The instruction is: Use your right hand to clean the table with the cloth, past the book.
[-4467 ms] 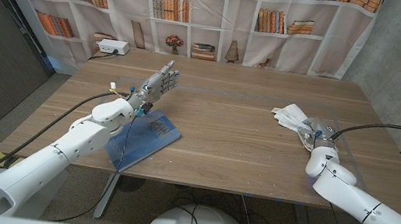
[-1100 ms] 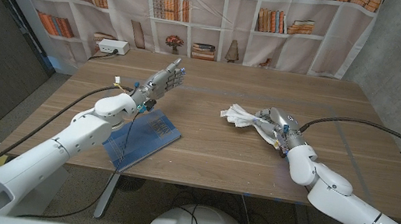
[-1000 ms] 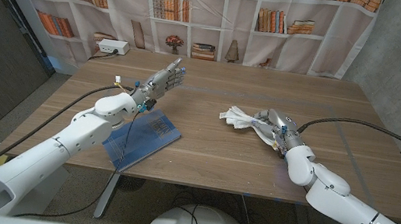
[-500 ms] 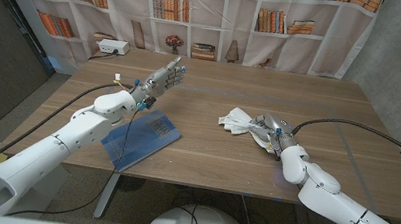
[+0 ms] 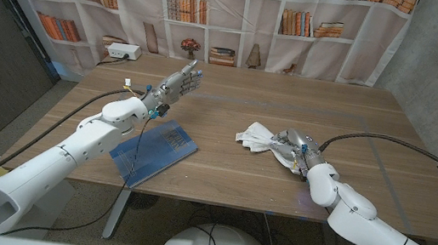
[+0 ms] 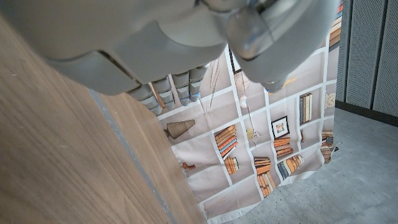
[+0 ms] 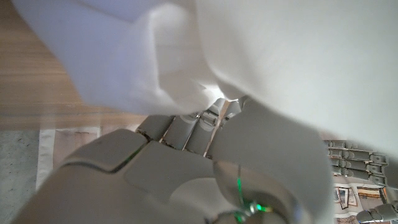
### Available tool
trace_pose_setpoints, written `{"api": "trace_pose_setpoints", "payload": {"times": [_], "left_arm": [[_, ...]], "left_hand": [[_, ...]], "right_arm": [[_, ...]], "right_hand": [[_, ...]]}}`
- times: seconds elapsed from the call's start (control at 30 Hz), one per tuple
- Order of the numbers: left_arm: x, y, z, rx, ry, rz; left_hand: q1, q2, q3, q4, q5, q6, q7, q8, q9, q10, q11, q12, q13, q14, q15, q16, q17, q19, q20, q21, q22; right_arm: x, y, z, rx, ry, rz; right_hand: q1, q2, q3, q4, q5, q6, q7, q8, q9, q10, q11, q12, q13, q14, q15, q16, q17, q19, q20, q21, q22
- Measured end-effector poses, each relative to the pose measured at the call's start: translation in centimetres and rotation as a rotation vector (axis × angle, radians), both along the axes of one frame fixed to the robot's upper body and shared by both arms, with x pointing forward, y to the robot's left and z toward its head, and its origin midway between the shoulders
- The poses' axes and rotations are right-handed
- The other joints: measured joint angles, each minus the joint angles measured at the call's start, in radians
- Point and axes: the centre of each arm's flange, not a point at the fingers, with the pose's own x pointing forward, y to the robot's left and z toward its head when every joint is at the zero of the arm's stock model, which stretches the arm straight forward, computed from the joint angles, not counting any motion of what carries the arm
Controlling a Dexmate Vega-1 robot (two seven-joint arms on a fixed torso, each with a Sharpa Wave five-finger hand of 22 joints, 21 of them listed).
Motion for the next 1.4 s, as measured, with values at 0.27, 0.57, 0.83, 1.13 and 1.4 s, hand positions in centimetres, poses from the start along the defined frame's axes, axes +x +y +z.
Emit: {"api": "trace_pose_setpoints", "payload": {"times": [0.27, 0.57, 0.83, 1.13, 1.4], "left_arm": [[0.1, -0.3, 0.1, -0.001, -0.002, -0.004], [0.1, -0.4, 0.1, -0.004, -0.002, -0.007], [0.0, -0.3, -0.2, -0.016, 0.004, -0.001], [-0.5, 0.3, -0.6, -0.025, 0.007, 0.018], [-0.7, 0.7, -0.6, -0.031, 0.009, 0.032]], "left_hand": [[0.0, 0.0, 0.0, 0.0, 0.0, 0.0, 0.0, 0.0, 0.0, 0.0, 0.0, 0.0, 0.0, 0.0, 0.0, 0.0, 0.0, 0.0, 0.0, 0.0, 0.0], [-0.011, 0.011, 0.0, 0.0, 0.0, 0.011, 0.0, 0.0, 0.0, 0.005, 0.005, 0.0, 0.0, 0.008, -0.003, 0.0, 0.0, 0.0, 0.0, 0.0, 0.0], [-0.01, 0.01, 0.0, 0.0, 0.0, 0.011, 0.0, 0.0, 0.0, 0.005, 0.005, 0.0, 0.0, 0.011, 0.0, 0.0, 0.005, 0.0, 0.0, 0.0, 0.0], [-0.002, 0.002, -0.004, 0.004, 0.0, 0.011, 0.0, 0.0, 0.005, 0.005, 0.005, 0.0, 0.0, 0.011, 0.0, 0.0, 0.005, 0.0, 0.0, 0.0, 0.0], [-0.002, 0.003, -0.004, 0.004, 0.0, 0.016, 0.005, 0.0, 0.005, 0.005, 0.005, 0.0, 0.0, 0.011, 0.0, 0.0, 0.003, 0.0, 0.0, 0.0, 0.0]], "right_arm": [[-1.3, 0.0, -1.0, 0.002, 0.028, 0.02], [-0.2, 0.1, -0.9, -0.002, 0.018, 0.012], [2.9, -0.5, 1.0, -0.009, -0.01, -0.022], [5.8, -1.7, 3.0, -0.011, -0.028, -0.068], [7.3, -3.2, 4.8, 0.022, -0.037, -0.1]], "right_hand": [[-0.004, -0.004, 0.0, 0.0, 0.0, 0.005, 0.005, -0.002, 0.0, 0.005, -0.006, 0.001, 0.0, 0.0, 0.0, 0.0, -0.003, 0.0, 0.0, 0.004, -0.003], [-0.01, -0.011, 0.0, 0.0, -0.001, 0.007, 0.004, -0.002, 0.0, 0.023, -0.024, 0.001, -0.001, -0.006, -0.001, -0.002, 0.002, -0.017, 0.002, 0.012, 0.0], [-0.01, -0.011, 0.0, 0.0, -0.004, 0.002, 0.0, -0.007, 0.0, 0.021, -0.026, 0.0, -0.001, -0.009, 0.002, -0.01, -0.003, -0.021, 0.006, 0.014, -0.01], [-0.017, -0.004, 0.0, 0.0, -0.004, 0.002, 0.0, -0.008, -0.001, 0.013, -0.025, 0.0, 0.0, -0.015, 0.007, -0.013, -0.004, -0.025, 0.009, 0.016, -0.009], [-0.019, -0.001, 0.0, 0.0, -0.004, 0.002, 0.0, -0.008, -0.001, 0.011, -0.024, 0.0, 0.0, -0.024, 0.009, -0.018, -0.003, -0.033, 0.011, 0.016, -0.008]]}}
